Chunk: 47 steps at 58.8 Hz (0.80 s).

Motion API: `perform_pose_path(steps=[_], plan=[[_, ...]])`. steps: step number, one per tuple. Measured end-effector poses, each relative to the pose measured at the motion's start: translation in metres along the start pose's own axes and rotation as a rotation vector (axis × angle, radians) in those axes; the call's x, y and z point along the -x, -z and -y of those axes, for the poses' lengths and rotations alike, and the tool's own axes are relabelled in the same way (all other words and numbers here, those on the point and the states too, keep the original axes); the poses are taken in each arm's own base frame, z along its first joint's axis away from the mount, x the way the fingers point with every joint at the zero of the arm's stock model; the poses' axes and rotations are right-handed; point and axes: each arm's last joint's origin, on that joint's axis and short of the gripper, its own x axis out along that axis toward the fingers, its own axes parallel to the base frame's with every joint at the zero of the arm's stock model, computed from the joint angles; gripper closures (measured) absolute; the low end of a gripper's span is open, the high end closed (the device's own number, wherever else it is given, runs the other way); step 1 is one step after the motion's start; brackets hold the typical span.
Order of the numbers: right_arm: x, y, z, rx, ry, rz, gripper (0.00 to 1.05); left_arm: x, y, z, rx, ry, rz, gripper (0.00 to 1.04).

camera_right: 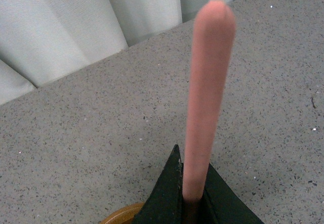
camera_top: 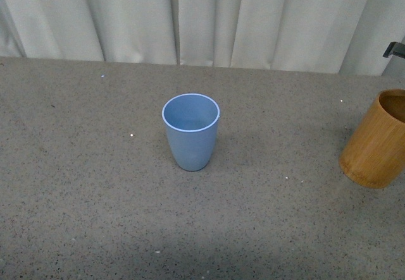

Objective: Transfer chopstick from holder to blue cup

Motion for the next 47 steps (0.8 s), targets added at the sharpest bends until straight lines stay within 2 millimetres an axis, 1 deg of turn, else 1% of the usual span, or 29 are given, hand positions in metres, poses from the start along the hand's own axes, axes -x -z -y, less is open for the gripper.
perform_pose_path(steps=[10, 25, 39, 47], plan=[[0.007, -0.006, -0.002, -0.022, -0.04, 0.01, 1.03, 0.0, 0.0, 0.0, 0.0, 0.0, 0.0, 0.07], [0.02, -0.026, -0.002, -0.064, -0.091, 0.059, 1.03, 0.0, 0.0, 0.0, 0.0, 0.0, 0.0, 0.07], [0.03, -0.041, 0.003, -0.09, -0.101, 0.089, 1.03, 0.0, 0.0, 0.0, 0.0, 0.0, 0.0, 0.07], [0.038, -0.055, 0.01, -0.11, -0.094, 0.109, 1.03, 0.0, 0.0, 0.0, 0.0, 0.0, 0.0, 0.07]])
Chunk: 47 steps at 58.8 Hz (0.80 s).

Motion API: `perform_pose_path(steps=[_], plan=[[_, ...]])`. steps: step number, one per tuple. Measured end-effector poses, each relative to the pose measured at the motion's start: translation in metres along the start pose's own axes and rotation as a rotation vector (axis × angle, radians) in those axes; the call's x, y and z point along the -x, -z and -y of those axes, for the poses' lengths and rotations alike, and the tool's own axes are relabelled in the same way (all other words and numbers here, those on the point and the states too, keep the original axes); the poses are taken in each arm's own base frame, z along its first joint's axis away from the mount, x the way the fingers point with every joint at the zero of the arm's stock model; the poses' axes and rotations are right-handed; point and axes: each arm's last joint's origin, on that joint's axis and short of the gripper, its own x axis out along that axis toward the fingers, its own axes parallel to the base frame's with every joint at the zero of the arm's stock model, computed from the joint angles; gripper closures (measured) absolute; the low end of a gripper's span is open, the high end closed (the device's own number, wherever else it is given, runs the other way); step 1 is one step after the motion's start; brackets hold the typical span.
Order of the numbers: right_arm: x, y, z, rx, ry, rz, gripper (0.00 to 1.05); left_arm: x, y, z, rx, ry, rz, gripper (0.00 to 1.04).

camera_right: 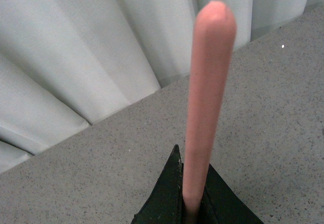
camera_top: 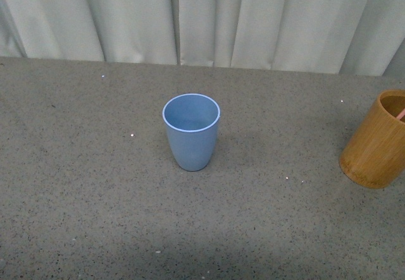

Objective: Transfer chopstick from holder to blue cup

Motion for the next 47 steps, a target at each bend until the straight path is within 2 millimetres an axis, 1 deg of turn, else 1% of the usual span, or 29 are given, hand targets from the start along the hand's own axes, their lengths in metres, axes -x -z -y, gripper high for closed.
perform_pose_path(steps=[11, 16, 21, 26, 32, 37, 42, 47], plan=[[0.012, -0.023, 0.005, -0.037, -0.006, 0.035, 1.03, 0.0, 0.0, 0.0, 0.0, 0.0, 0.0, 0.07], [0.019, -0.032, 0.005, -0.054, -0.017, 0.05, 1.03, 0.0, 0.0, 0.0, 0.0, 0.0, 0.0, 0.07], [0.029, -0.046, -0.003, -0.083, -0.055, 0.08, 1.03, 0.0, 0.0, 0.0, 0.0, 0.0, 0.0, 0.07], [0.038, -0.051, -0.014, -0.1, -0.096, 0.099, 1.03, 0.0, 0.0, 0.0, 0.0, 0.0, 0.0, 0.07], [0.049, -0.05, -0.03, -0.111, -0.15, 0.104, 1.03, 0.0, 0.0, 0.0, 0.0, 0.0, 0.0, 0.07], [0.056, -0.043, -0.048, -0.118, -0.202, 0.099, 1.03, 0.0, 0.0, 0.0, 0.0, 0.0, 0.0, 0.07], [0.064, -0.03, -0.069, -0.131, -0.261, 0.082, 1.03, 0.0, 0.0, 0.0, 0.0, 0.0, 0.0, 0.07], [0.067, -0.016, -0.085, -0.137, -0.294, 0.053, 1.03, 0.0, 0.0, 0.0, 0.0, 0.0, 0.0, 0.07]])
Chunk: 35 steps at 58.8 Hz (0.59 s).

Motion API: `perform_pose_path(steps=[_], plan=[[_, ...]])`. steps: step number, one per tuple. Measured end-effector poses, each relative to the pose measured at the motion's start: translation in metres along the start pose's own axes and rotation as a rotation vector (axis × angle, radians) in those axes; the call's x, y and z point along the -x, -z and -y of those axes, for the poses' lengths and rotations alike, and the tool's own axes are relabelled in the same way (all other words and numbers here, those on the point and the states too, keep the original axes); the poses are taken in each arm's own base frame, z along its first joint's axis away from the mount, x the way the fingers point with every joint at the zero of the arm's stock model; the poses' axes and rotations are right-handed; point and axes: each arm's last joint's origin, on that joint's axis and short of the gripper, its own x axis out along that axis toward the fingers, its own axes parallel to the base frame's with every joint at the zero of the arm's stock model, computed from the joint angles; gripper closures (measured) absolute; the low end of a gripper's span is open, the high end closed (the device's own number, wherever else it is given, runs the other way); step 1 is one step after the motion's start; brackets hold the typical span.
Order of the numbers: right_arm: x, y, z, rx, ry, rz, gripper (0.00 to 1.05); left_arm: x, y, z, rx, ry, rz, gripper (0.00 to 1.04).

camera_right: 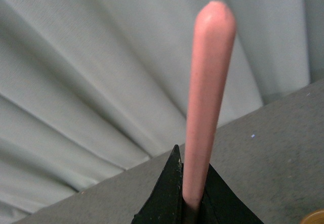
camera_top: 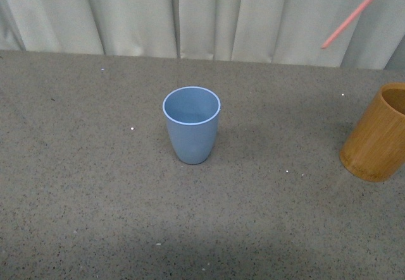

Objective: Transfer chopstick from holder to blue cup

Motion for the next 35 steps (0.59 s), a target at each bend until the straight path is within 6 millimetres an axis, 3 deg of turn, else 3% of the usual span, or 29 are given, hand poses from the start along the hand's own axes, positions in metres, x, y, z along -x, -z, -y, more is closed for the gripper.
perform_pose_path(steps=[10, 21, 30, 31, 35], plan=[[-0.01, 0.041, -0.024, -0.009, -0.036, -0.085, 1.03, 0.0, 0.0, 0.0, 0.0, 0.0, 0.0, 0.07], [-0.024, 0.069, -0.048, -0.01, -0.067, -0.131, 1.03, 0.0, 0.0, 0.0, 0.0, 0.0, 0.0, 0.07], [-0.032, 0.092, -0.056, -0.003, -0.062, -0.173, 1.03, 0.0, 0.0, 0.0, 0.0, 0.0, 0.0, 0.07], [-0.037, 0.103, -0.055, 0.003, -0.051, -0.194, 1.03, 0.0, 0.0, 0.0, 0.0, 0.0, 0.0, 0.07], [-0.038, 0.107, -0.054, 0.008, -0.043, -0.199, 1.03, 0.0, 0.0, 0.0, 0.0, 0.0, 0.0, 0.07]])
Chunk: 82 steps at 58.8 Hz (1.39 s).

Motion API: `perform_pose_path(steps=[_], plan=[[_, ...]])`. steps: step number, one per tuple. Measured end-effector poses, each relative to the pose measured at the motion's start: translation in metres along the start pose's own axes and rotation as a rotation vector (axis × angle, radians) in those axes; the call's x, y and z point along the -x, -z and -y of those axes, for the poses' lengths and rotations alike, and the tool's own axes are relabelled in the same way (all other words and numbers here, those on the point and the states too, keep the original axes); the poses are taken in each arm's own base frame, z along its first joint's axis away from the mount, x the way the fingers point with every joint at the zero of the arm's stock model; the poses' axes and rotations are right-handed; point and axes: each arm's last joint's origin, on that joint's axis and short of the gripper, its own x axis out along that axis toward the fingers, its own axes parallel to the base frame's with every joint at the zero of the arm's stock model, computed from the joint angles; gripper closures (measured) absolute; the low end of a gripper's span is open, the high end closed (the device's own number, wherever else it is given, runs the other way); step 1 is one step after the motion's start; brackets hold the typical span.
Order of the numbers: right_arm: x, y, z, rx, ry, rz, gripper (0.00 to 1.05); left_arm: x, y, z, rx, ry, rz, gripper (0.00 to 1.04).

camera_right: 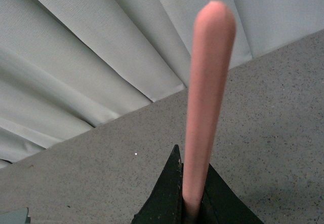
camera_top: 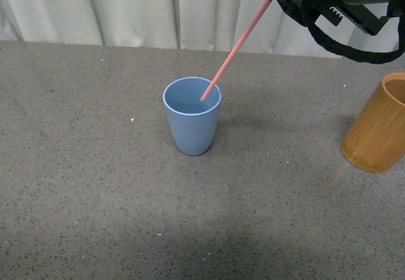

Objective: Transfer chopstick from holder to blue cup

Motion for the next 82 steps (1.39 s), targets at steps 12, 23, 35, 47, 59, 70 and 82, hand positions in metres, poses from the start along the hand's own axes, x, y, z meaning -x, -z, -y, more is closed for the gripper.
perform_pose_path(steps=[12, 23, 35, 47, 59, 70, 82], plan=[[-0.001, 0.001, 0.001, -0.001, 0.007, 0.008, 1.03, 0.0, 0.0, 0.0, 0.0, 0.0, 0.0, 0.07], [-0.003, 0.003, 0.002, 0.002, 0.014, 0.003, 1.03, 0.0, 0.0, 0.0, 0.0, 0.0, 0.0, 0.07], [-0.005, 0.004, 0.004, 0.0, 0.016, -0.004, 1.03, 0.0, 0.0, 0.0, 0.0, 0.0, 0.0, 0.07], [-0.007, 0.007, 0.006, 0.005, 0.012, -0.026, 0.76, 0.0, 0.0, 0.0, 0.0, 0.0, 0.0, 0.07], [-0.007, 0.008, 0.005, 0.007, 0.007, -0.027, 0.45, 0.0, 0.0, 0.0, 0.0, 0.0, 0.0, 0.07], [-0.006, 0.007, 0.007, 0.015, 0.04, -0.018, 0.11, 0.0, 0.0, 0.0, 0.0, 0.0, 0.0, 0.07], [0.009, -0.003, 0.024, 0.027, 0.094, 0.014, 0.1, 0.0, 0.0, 0.0, 0.0, 0.0, 0.0, 0.07]])
